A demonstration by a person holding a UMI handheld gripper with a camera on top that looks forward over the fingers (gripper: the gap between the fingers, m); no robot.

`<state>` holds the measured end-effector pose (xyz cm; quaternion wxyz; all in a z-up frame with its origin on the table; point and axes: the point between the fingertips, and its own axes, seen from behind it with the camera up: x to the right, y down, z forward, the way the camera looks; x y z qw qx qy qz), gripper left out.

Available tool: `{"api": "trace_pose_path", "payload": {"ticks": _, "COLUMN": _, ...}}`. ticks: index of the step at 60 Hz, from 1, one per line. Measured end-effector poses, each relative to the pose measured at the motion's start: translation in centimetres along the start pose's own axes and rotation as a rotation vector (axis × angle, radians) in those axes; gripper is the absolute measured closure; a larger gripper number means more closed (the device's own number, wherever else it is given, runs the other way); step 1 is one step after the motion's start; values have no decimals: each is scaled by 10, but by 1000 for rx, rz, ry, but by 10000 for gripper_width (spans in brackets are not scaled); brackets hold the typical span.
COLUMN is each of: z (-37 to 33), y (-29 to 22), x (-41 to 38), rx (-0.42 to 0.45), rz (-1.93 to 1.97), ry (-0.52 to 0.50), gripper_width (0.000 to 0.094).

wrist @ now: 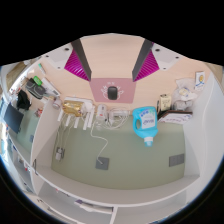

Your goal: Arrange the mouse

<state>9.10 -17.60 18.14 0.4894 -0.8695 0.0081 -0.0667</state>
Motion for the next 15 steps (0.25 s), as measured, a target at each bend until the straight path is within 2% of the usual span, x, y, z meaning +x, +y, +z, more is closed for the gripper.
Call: {"api": "trace_pose_path", "payload": {"ticks": 15, "z": -26, "y": 5, "x": -2, "rx": -2, "rz": 14, "ry": -3, "gripper_width": 86}}
